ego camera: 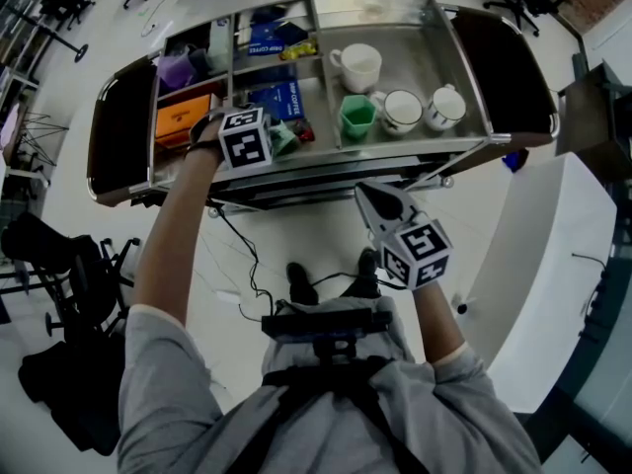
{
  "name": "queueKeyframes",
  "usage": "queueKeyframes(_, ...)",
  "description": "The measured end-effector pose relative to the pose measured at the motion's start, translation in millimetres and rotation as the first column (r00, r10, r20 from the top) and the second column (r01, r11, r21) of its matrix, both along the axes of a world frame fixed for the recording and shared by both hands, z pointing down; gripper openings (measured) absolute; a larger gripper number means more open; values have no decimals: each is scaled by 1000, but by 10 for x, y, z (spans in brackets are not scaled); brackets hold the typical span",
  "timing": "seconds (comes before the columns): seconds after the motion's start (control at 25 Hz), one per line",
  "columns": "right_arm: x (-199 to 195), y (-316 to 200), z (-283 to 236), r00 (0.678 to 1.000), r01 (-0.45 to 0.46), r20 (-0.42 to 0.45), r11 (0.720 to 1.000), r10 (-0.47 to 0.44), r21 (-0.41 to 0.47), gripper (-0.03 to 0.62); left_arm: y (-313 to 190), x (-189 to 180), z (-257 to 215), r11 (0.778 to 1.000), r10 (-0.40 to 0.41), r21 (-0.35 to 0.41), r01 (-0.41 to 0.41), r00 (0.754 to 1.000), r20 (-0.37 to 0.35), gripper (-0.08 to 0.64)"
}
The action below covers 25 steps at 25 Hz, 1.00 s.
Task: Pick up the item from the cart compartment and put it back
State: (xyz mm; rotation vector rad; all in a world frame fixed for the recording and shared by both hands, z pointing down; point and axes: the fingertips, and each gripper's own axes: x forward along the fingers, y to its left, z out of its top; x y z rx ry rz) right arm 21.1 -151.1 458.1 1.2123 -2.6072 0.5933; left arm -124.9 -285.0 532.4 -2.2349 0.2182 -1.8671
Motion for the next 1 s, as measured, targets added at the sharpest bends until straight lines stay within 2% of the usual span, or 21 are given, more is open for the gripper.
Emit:
queueKeyframes(0.04,-3,-6,-6,1000,1,1,1000,-1,1,9,4,2,0,1000,0,-7,0,1000,1,135)
queueKeyframes(0.16,-7,-17,-23,1000,4,1,1000,-4,4,9,-16,4,-34,1000,-4,1,4,1000,-8,140)
queueKeyframes(0.48,-18,-26,-71,1000,8,1,1000,-8,15,9,-77,9,-350,996,8,90,-4,999,-36,149)
queueKeyframes(0.72,-70,-14,-149,1000,20,-5,999,-20,33,9,36,-28,-663,987,-31,149,55,987,-156,147)
queueKeyframes(0.8,-93,-10,-183,1000,25,-7,999,-25,42,9,89,-66,-790,979,-66,175,103,976,-207,134)
queueKeyframes(0.88,-122,4,-214,999,32,-10,998,-32,50,9,134,-106,-929,962,-110,210,173,954,-279,64)
queueKeyframes(0.92,-141,11,-225,999,37,-11,998,-36,54,9,159,-124,-998,951,-133,224,212,937,-322,28)
queueKeyframes(1.0,-182,20,-243,999,46,-16,997,-46,62,9,230,-153,-1111,931,-175,226,287,894,-413,8)
